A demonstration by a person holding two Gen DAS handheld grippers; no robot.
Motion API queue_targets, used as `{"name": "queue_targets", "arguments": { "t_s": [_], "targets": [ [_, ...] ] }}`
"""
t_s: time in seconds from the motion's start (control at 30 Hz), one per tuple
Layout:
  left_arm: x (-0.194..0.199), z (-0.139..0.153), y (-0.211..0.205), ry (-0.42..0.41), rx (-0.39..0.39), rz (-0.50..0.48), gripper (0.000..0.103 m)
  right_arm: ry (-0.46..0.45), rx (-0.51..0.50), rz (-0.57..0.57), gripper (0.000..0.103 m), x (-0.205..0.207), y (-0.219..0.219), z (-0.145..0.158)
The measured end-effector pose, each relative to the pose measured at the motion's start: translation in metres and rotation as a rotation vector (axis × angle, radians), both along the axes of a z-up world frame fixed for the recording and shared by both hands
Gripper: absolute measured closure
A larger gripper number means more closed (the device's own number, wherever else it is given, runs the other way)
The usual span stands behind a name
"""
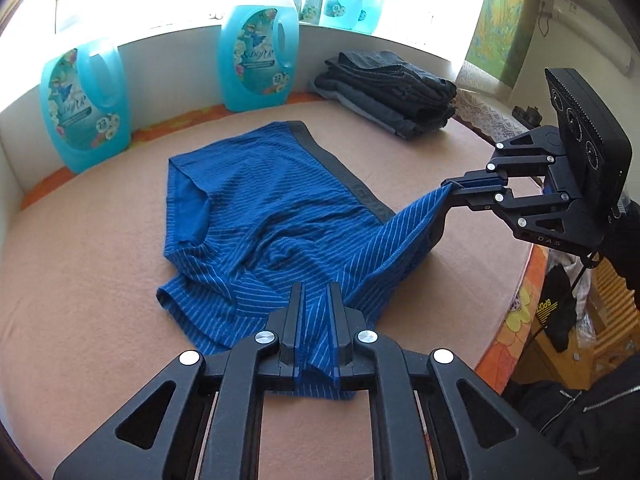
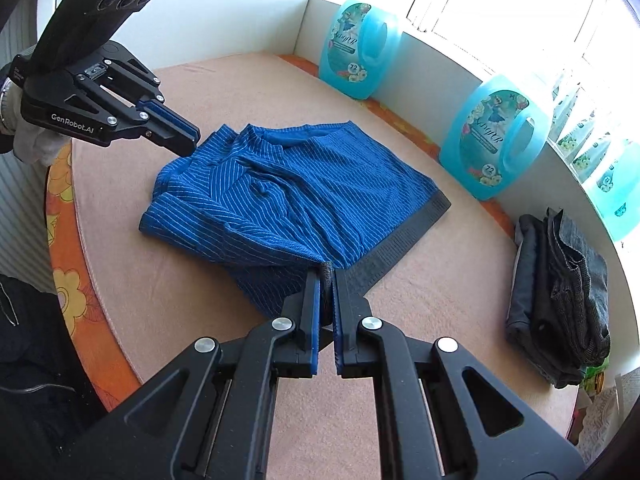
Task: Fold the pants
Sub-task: 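Lift the briefs with both tools and fold the waistband over onto the legs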
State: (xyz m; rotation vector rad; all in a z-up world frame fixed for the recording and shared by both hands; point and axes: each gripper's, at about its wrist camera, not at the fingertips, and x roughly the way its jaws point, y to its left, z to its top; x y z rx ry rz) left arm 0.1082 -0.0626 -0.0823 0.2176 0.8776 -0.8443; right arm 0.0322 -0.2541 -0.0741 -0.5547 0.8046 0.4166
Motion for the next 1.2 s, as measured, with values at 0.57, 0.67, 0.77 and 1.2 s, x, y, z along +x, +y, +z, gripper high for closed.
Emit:
{"name": "queue_targets", "arguments": {
  "t_s": [0.57,0.67,0.77,1.2],
  "targets": [
    [-0.019,-0.048,-0.014,-0.017,0.155,-0.012,0.079,0.056,0.006,0.012,0.097,-0.004,-0.002,-0.027],
    [-0.018,-0.051,-0.014,-0.016,0.159,-0.002,0.079,0.057,0.009,0.013,0.097,-0.003,-0.001,-0.028],
    [-0.022,-0.051,-0.017,-0.041,0.161,-0.007,0.093,0.059,0.018,0.005,0.097,-0.003,-0.003,-0.028],
    [-0.030,-0.009,0.015,-0.075,-0.030,0.162,0.101,0.026,0.037,-0.014,0.097,-0.016,-0.004,-0.016]
  ]
}}
